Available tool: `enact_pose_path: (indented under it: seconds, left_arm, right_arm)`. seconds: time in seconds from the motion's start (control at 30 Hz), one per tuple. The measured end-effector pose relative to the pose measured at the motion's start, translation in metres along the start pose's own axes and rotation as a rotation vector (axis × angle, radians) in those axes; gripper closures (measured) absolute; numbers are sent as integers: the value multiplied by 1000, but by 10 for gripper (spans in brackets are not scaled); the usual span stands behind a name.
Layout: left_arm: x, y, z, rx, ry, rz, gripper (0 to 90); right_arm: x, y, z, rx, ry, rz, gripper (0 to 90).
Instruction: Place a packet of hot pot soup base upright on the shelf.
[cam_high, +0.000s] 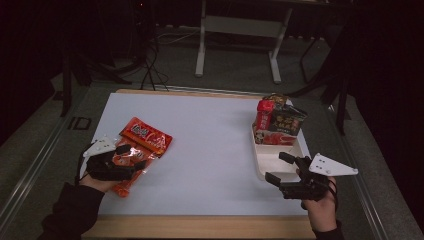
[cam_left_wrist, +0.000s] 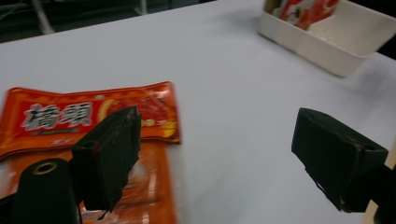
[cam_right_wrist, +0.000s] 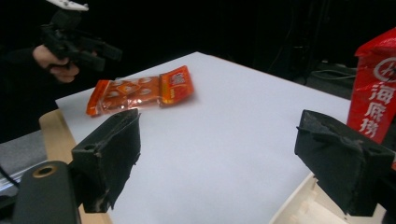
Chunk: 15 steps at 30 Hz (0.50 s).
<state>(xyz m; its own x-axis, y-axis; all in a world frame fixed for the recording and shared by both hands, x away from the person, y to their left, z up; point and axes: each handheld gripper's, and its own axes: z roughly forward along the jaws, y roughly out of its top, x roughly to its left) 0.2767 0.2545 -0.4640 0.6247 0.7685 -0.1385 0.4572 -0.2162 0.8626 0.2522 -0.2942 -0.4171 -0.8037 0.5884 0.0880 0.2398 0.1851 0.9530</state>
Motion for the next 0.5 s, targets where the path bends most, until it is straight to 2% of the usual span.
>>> enact_pose_path:
  seconds: [0.03,0.07,0.1,0.13,0.2,0.3,0.33,0.43,0.5]
  left_arm:
    - [4,0,-1,0,24,1,188]
    - [4,0,-1,0,24,1,207]
    - [12,0,-1,2,43,-8,215]
    - [12,0,-1,2,43,-8,216]
    - [23,-2,0,11,87,-19,260]
    - [32,-4,1,10,107,-33,397]
    - [39,-6,2,19,136,-39,449]
    - [49,-8,5,45,181,-47,582]
    - [54,-9,6,54,183,-47,685]
  right_arm:
    - [0,-1,0,0,-1,1,143]
    - [0,-1,0,0,-1,1,143]
    - [-1,-2,0,0,3,5,143]
    - [-1,-3,0,1,4,9,143]
    - [-2,-4,1,1,7,11,143]
    - [-3,-5,2,5,15,12,143]
    - [-2,-6,2,8,20,11,143]
    - [-2,-7,3,11,23,6,143]
    - [-2,-7,3,12,25,5,144]
